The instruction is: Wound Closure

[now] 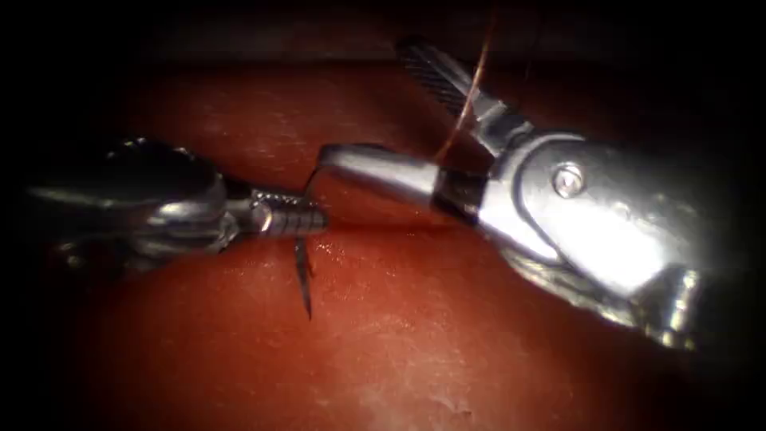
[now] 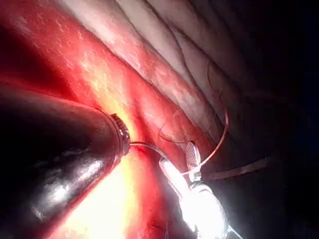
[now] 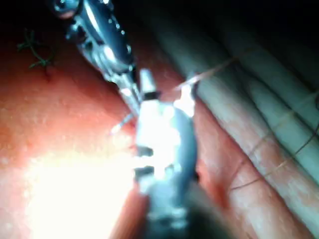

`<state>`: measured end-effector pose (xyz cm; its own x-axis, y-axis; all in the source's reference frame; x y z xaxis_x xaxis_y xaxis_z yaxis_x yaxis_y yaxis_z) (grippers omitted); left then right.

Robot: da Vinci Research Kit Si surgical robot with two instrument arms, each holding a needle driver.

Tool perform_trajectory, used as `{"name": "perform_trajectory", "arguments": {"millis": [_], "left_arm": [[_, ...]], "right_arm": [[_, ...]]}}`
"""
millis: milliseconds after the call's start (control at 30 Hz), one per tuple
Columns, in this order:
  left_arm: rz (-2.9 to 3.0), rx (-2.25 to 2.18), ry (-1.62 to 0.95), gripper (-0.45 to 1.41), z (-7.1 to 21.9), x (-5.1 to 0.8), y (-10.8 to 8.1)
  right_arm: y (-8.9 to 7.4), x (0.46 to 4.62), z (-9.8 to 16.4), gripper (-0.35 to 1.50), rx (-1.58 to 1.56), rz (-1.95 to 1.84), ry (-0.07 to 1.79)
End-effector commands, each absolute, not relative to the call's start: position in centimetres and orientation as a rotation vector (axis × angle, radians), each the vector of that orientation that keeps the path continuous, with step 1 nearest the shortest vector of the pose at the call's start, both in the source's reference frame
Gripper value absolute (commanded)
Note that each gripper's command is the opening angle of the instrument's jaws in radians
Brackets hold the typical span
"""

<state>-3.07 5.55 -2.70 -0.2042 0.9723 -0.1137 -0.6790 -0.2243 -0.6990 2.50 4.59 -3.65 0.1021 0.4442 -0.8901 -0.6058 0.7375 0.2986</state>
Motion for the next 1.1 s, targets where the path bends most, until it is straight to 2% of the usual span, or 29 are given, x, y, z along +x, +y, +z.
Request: {"name": "perform_trajectory", "arguments": {"millis": [33, 267, 433, 700, 933, 1100], "left_arm": [[1.71, -0.67, -0.633, -0.35, -2.66, -3.12, 5.59], [1.609, -0.712, -0.834, -0.35, -2.74, -3.1, 5.68], [1.559, -0.755, -0.917, -0.35, -2.75, -3.16, 5.7], [1.538, -0.824, -1.002, -0.35, -2.78, -3.24, 5.65], [1.537, -0.864, -1.05, -0.35, -2.81, -3.27, 5.61], [1.496, -0.901, -1.135, -0.35, -2.83, -3.28, 5.59]], "right_arm": [[4.6, 2.53, -3.6, 1.41, -0.144, 0.761, 1.257], [4.55, 2.33, -3.59, 1.46, 0.01, 0.621, 1.365], [4.49, 2.36, -3.56, 1.4, 0.057, 0.562, 1.365], [4.41, 2.52, -3.36, 1.18, 0.062, 0.515, 1.357], [4.46, 2.49, -3.26, 1.01, 0.072, 0.571, 1.358], [4.46, 2.48, -3.26, 0.69, 0.091, 0.609, 1.429]]}}
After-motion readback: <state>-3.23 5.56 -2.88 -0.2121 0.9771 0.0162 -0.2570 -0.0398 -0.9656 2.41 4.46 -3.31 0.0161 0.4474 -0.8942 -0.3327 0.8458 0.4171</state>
